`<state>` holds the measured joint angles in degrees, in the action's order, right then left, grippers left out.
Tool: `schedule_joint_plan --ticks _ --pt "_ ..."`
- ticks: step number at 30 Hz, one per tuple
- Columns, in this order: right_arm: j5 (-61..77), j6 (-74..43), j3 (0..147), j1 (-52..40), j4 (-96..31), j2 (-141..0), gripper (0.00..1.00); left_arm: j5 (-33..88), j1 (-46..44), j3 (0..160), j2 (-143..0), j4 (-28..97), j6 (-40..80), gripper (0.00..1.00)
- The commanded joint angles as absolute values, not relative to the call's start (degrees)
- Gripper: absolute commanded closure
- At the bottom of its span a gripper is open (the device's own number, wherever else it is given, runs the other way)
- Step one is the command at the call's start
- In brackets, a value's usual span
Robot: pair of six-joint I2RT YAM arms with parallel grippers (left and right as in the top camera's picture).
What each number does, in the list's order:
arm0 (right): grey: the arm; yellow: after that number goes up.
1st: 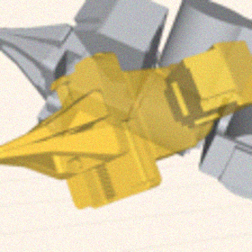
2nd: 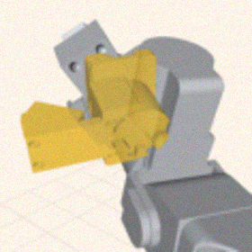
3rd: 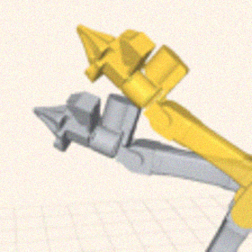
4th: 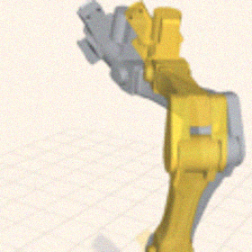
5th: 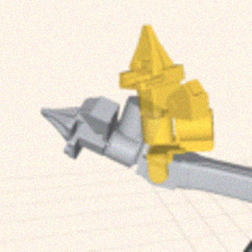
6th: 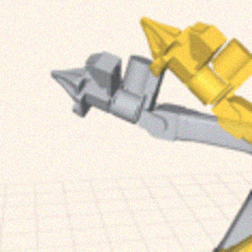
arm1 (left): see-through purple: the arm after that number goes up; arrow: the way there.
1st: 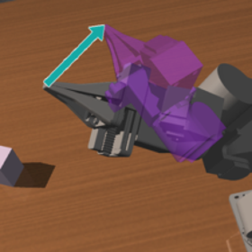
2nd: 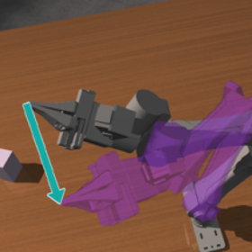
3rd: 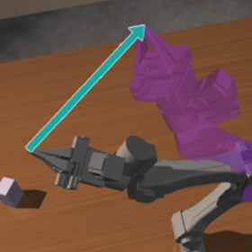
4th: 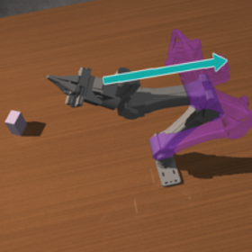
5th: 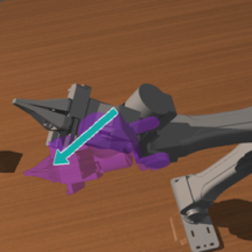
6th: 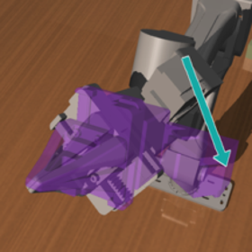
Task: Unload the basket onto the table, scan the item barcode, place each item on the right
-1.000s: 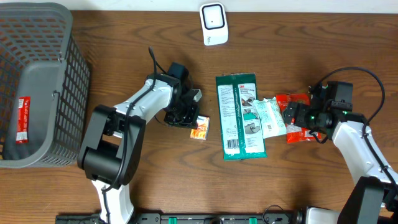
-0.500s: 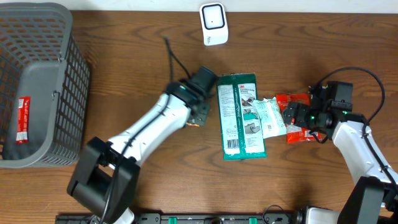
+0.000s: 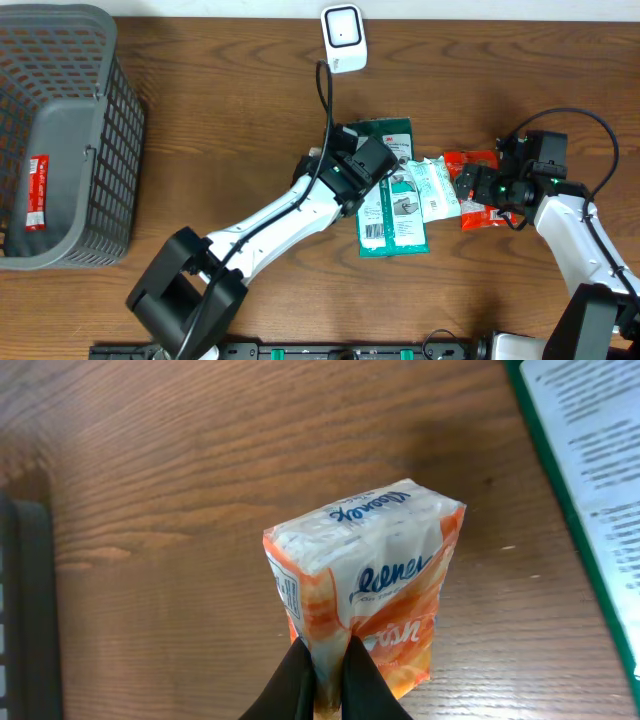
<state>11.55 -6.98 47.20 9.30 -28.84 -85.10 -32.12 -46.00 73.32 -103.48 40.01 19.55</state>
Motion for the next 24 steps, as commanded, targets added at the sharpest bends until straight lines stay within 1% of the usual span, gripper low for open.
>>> schedule_joint_plan --ticks 1,8,13,21,24 --pt "11.4 -6.8 47.9 9.0 -28.8 -84.7 0.01 -34.2 -46.0 73.8 -106.8 39.7 18.5 0.93" --pt "11.4 -6.8 47.9 9.0 -28.8 -84.7 0.01 -36.7 -46.1 73.8 -111.9 39.5 18.0 0.93" --pt "11.4 -6.8 47.9 9.0 -28.7 -84.7 0.01 -37.6 -46.8 73.8 -112.5 39.0 17.8 0.93" --pt "11.4 -6.8 47.9 9.0 -28.8 -84.7 0.01 -39.2 -52.1 73.8 -112.5 38.4 16.8 0.92" --pt "11.4 -6.8 47.9 9.0 -28.8 -84.7 0.01 -39.2 -52.5 73.7 -112.9 38.2 16.8 0.92"
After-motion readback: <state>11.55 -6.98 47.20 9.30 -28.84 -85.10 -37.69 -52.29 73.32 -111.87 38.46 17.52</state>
